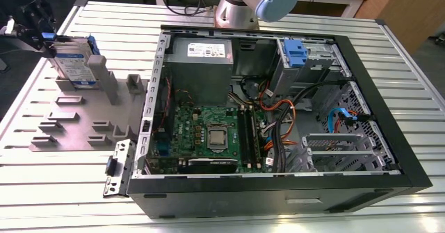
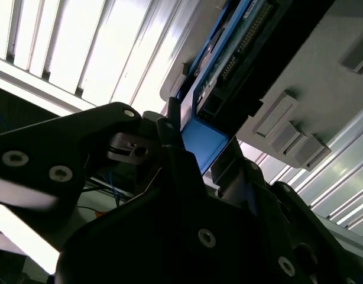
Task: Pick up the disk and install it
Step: 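Pick up the disk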
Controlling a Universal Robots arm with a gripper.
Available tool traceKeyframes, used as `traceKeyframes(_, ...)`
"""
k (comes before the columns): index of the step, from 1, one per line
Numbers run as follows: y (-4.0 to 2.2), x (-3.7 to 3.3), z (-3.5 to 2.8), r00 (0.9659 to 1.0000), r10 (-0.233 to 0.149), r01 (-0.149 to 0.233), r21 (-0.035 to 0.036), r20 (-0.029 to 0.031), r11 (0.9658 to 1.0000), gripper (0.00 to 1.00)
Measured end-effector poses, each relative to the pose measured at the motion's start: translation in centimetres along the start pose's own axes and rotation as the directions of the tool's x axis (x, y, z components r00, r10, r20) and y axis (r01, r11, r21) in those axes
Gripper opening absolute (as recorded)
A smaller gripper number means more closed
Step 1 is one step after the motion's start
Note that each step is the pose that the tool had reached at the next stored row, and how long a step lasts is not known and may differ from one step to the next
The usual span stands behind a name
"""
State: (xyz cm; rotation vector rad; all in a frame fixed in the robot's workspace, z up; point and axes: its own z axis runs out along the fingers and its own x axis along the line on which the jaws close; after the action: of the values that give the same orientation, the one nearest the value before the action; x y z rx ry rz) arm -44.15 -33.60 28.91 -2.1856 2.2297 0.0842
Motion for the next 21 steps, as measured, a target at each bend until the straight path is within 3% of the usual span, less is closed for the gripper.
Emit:
traceKeyframes(1, 0.00, 0.00, 0.01, 1.0000, 0.000, 0.000, 0.0001, -0.0004, 1.0000, 0.44)
traceKeyframes(21, -0.15, -0.05, 0.06, 0.9998, 0.020, -0.020, 0.0017, -0.0083, 0.9998, 0.44)
